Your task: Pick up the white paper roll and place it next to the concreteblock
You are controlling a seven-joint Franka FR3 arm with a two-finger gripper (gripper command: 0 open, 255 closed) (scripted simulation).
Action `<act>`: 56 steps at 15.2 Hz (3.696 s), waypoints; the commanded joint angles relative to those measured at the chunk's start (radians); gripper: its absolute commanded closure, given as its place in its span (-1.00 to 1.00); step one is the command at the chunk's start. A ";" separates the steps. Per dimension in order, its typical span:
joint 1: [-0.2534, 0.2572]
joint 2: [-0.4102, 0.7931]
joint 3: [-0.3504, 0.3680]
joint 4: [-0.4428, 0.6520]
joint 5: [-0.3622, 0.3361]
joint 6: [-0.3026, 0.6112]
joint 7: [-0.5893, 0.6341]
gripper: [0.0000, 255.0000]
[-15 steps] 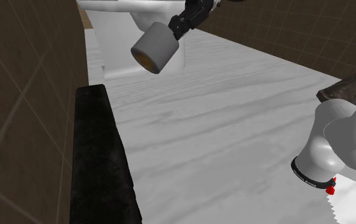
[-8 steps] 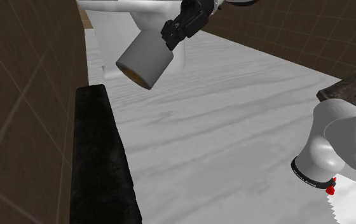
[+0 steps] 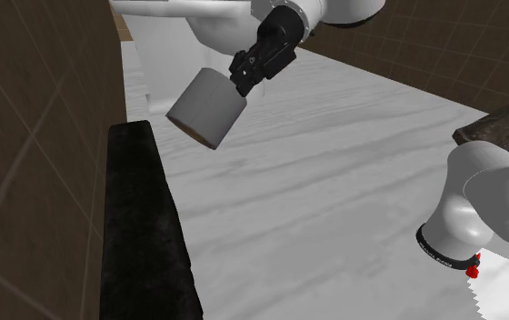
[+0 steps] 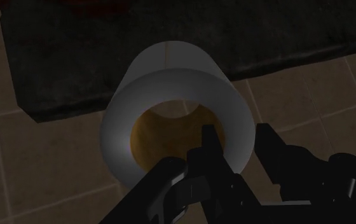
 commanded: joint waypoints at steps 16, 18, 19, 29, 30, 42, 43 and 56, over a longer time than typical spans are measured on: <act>0.010 0.044 -0.007 -0.151 0.074 0.092 -0.186 1.00; 0.012 0.053 -0.008 -0.166 0.085 0.102 -0.210 1.00; 0.013 0.058 -0.008 -0.173 0.091 0.106 -0.221 1.00; 0.021 0.118 -0.016 -0.231 0.152 0.147 -0.344 1.00; 0.022 0.125 -0.016 -0.236 0.159 0.151 -0.357 1.00; 0.031 0.227 -0.024 -0.277 0.248 0.182 -0.514 1.00; 0.031 0.237 -0.024 -0.279 0.256 0.184 -0.527 1.00; 0.034 0.382 -0.026 -0.288 0.363 0.194 -0.701 1.00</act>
